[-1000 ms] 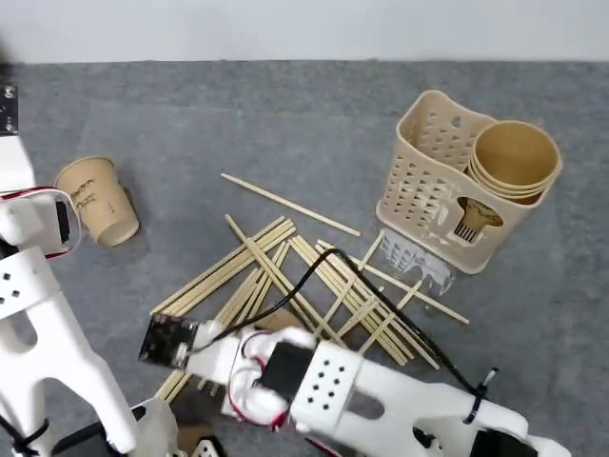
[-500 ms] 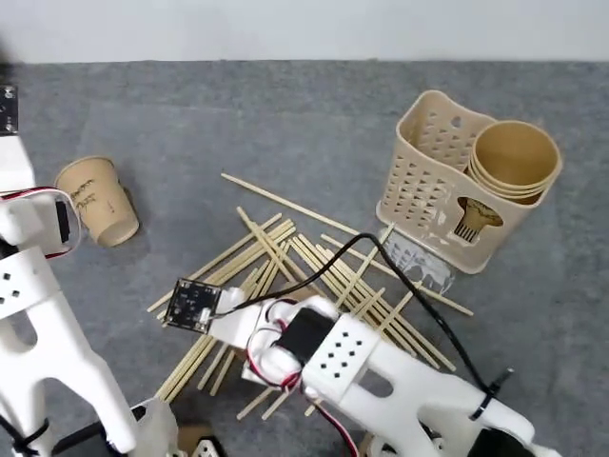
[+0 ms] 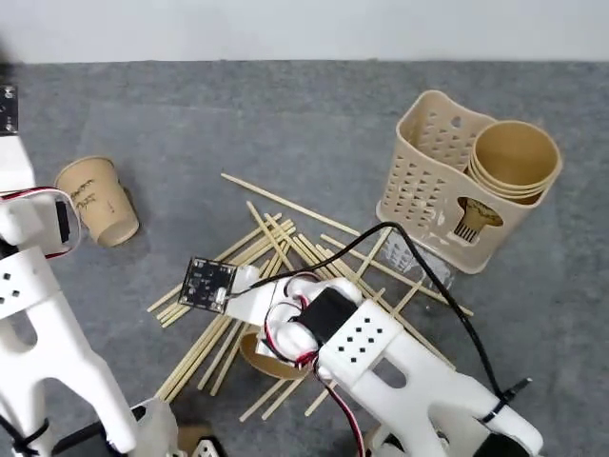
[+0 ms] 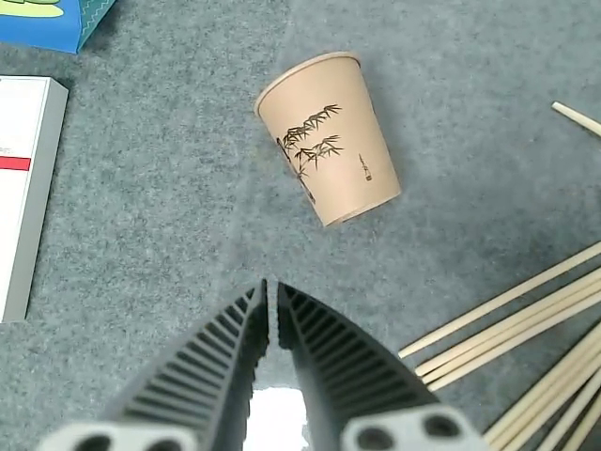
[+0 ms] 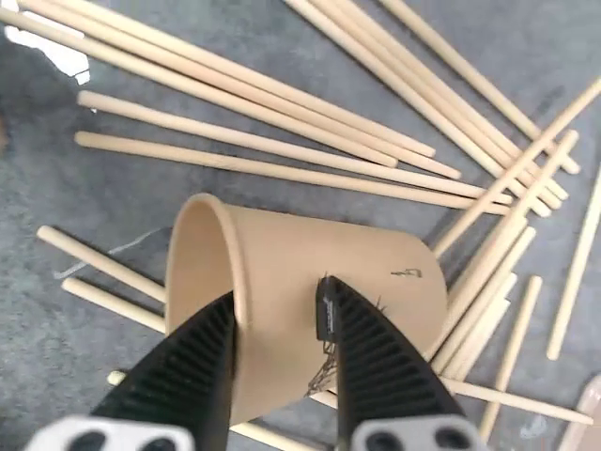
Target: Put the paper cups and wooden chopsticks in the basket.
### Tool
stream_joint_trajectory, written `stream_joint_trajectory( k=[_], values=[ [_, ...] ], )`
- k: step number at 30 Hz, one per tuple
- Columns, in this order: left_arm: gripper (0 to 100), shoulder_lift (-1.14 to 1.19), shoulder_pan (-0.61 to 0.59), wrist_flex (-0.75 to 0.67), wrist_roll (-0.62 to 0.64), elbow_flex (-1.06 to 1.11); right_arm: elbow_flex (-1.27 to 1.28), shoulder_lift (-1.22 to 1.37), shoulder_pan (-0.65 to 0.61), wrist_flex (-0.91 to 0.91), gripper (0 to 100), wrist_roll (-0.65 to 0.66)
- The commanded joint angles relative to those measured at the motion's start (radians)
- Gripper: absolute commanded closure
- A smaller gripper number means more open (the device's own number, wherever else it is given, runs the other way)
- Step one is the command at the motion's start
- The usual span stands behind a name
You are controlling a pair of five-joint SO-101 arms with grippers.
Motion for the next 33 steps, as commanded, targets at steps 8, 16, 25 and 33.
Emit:
stream_joint_trajectory(
  k=[8,16,25,33],
  values=[
    [99,-0.037,0.0,-0.021,-0.008,-0.005,-0.331,0.012,0.139,0.202,99.2,0.003],
    [99,-0.038,0.08,-0.015,-0.005,-0.008,-0.423,0.012,0.203,0.288,98.9,0.003],
    [99,-0.038,0.098,0.015,-0.005,-0.008,-0.617,0.012,0.254,0.447,98.9,0.003],
    [99,-0.123,0.098,0.028,-0.005,-0.004,-0.914,0.012,0.364,0.588,99.0,0.005]
  ],
)
